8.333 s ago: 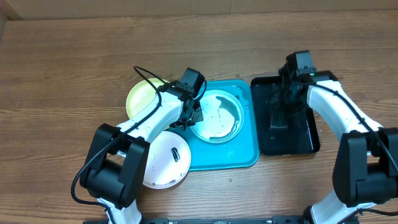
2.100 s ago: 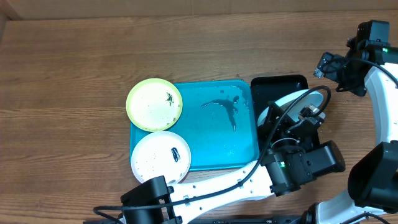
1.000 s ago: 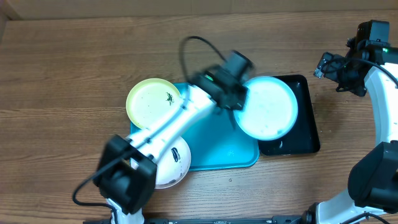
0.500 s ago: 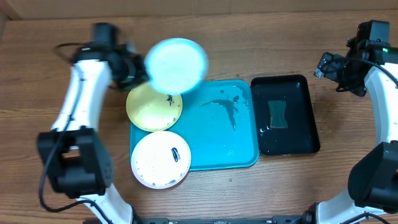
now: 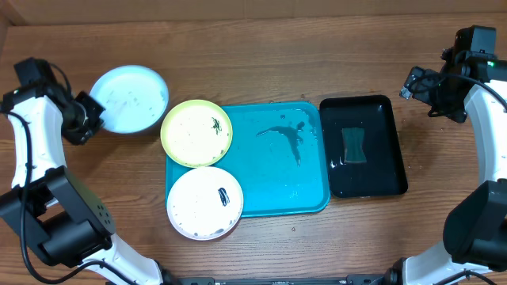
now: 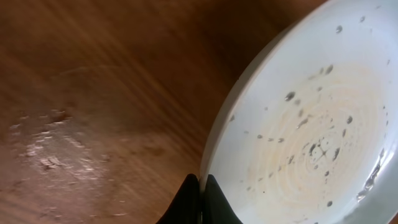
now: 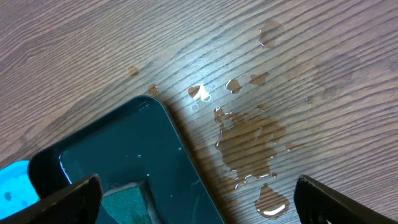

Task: Clean dirty plates on tray and stack at the side
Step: 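Carry the plate left and set it on the table beside the tray, then release the plate and move the left gripper to the yellow plate rim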

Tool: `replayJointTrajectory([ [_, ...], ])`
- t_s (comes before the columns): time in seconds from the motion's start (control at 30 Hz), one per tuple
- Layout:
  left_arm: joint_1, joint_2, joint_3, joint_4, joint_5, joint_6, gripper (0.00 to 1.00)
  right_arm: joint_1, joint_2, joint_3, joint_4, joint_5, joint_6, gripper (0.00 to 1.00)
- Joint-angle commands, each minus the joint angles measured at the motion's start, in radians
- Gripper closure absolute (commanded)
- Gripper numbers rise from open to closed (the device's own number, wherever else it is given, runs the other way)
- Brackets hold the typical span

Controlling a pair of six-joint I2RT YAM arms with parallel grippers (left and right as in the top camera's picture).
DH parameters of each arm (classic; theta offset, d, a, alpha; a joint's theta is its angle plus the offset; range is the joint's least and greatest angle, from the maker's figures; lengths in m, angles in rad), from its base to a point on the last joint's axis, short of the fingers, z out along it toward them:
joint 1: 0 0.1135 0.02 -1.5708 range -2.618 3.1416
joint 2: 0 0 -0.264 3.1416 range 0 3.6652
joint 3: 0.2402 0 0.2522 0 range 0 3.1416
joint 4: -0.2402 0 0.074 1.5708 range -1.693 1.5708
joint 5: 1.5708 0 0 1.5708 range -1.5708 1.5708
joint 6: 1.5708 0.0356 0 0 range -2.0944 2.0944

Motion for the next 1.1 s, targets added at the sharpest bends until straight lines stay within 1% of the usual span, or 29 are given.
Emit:
replayJointTrajectory([
  [0.0,0.005,0.001,-0.068,0.032,-0.155,-0.069,0.96,0.003,0.002,0.004,0.005,0.01,0.004,0.0],
  [0.23,0.004,0.001,-0.195,0.177,-0.169,-0.069,0.96,0.003,0.002,0.004,0.005,0.01,0.004,0.0],
  [0.4,0.004,0.001,-0.228,0.232,-0.17,-0.068,0.96,0.003,0.002,0.004,0.005,0.01,0.004,0.0],
  [0.43,0.004,0.001,-0.228,0.233,-0.169,-0.062,0.92,0.003,0.002,0.004,0.005,0.01,0.004,0.0],
  [0.47,0.004,0.001,-0.228,0.232,-0.168,-0.056,0.86,0.003,0.002,0.004,0.005,0.01,0.004,0.0],
  [0.5,0.004,0.001,-0.228,0.232,-0.159,-0.042,0.76,0.003,0.002,0.004,0.005,0.01,0.004,0.0],
  [0.57,0.004,0.001,-0.227,0.235,-0.101,0.026,0.57,0.003,0.002,0.004,0.005,0.01,0.004,0.0],
  [0.63,0.004,0.001,-0.219,0.243,-0.003,0.09,0.37,0.003,0.002,0.004,0.005,0.01,0.004,0.0],
  [0.7,0.004,0.001,-0.191,0.227,0.098,0.128,0.34,0.003,0.002,0.004,0.005,0.01,0.004,0.0],
  [0.77,0.002,-0.001,-0.143,0.182,0.172,0.132,0.33,0.003,0.002,0.004,0.01,0.008,0.004,0.0],
  [0.9,-0.034,-0.01,-0.034,0.078,0.304,0.202,0.32,0.003,0.002,0.004,0.012,0.01,0.004,0.0],
  [0.97,-0.07,-0.01,0.006,0.039,0.327,0.25,0.32,0.003,0.002,0.004,0.013,0.01,0.004,0.0],
  [1.07,-0.136,-0.01,0.02,0.02,0.31,0.305,0.3,0.003,0.002,0.004,0.013,0.01,0.004,0.0],
])
